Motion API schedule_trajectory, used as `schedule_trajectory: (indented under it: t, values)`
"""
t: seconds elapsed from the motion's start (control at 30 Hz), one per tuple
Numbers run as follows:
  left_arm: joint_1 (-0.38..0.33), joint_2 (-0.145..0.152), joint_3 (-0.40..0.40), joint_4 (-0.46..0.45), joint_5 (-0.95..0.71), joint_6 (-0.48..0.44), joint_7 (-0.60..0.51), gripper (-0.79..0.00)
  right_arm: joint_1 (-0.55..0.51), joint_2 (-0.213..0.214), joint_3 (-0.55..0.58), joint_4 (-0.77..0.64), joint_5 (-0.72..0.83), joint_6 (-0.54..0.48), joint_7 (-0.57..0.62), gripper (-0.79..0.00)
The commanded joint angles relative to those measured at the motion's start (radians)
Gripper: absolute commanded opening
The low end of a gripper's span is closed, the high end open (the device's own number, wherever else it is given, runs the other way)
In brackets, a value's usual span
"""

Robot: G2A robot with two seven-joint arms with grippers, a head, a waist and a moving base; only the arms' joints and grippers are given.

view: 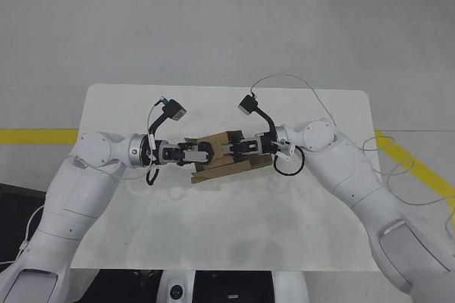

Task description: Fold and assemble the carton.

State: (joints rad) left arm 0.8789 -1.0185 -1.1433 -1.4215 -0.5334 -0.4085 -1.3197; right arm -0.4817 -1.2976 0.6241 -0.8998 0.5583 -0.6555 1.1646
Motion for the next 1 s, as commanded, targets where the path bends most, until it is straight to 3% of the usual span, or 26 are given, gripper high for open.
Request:
schedule_trajectory:
  t: [0.0,0.5,0.97]
  values:
    - [0.002,0.001,-0.006,0.0,-0.01,0.0,-0.002,0.0,-0.001,0.001,0.01,0.015,0.004,-0.004,-0.004,-0.785]
    - [0.008,0.009,-0.043,0.073,0.016,-0.018,0.019,0.0,-0.041,0.033,0.089,-0.002,-0.002,0.034,0.034,-0.785]
    - [-0.01,0.004,-0.021,0.077,0.024,-0.02,0.023,0.0,-0.069,0.03,0.064,-0.097,0.009,0.097,0.097,-0.785]
